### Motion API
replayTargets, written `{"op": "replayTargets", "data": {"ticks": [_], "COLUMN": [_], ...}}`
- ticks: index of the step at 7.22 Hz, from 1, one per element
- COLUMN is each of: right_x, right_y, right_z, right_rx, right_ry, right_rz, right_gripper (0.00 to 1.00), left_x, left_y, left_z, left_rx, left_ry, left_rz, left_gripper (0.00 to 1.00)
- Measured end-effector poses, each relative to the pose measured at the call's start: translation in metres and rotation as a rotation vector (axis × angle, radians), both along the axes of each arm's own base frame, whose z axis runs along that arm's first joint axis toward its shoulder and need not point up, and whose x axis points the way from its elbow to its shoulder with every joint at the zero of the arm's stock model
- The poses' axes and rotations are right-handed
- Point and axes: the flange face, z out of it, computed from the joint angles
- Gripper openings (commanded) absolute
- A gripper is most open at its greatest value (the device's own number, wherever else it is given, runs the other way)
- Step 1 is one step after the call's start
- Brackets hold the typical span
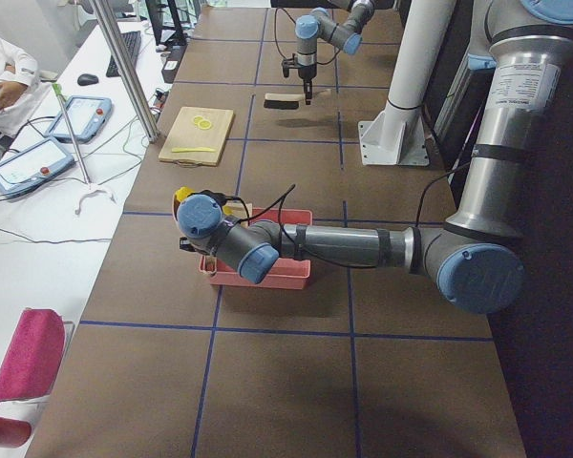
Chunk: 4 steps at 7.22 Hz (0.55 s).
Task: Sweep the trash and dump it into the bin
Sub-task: 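Tip the dustpan with the left gripper to dump items into the bin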
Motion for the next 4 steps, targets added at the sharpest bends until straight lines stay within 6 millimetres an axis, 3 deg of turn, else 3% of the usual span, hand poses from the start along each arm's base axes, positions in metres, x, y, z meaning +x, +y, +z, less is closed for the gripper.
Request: {"op": "replayTargets", "data": {"ticks": [4], "right_x": [0.0], "right_y": [-0.001], "right_z": [0.0], "right_rx": [0.0], "right_ry": [-0.001], "right_rz": [0.001], "right_gripper": [0.0], "left_x": [-0.005], "left_y": [-0.005], "left_z": [0.018], "left_rx": [0.045], "left_ry": [-0.127], "left_rz": [0.007], "left_gripper": [0.0]}}
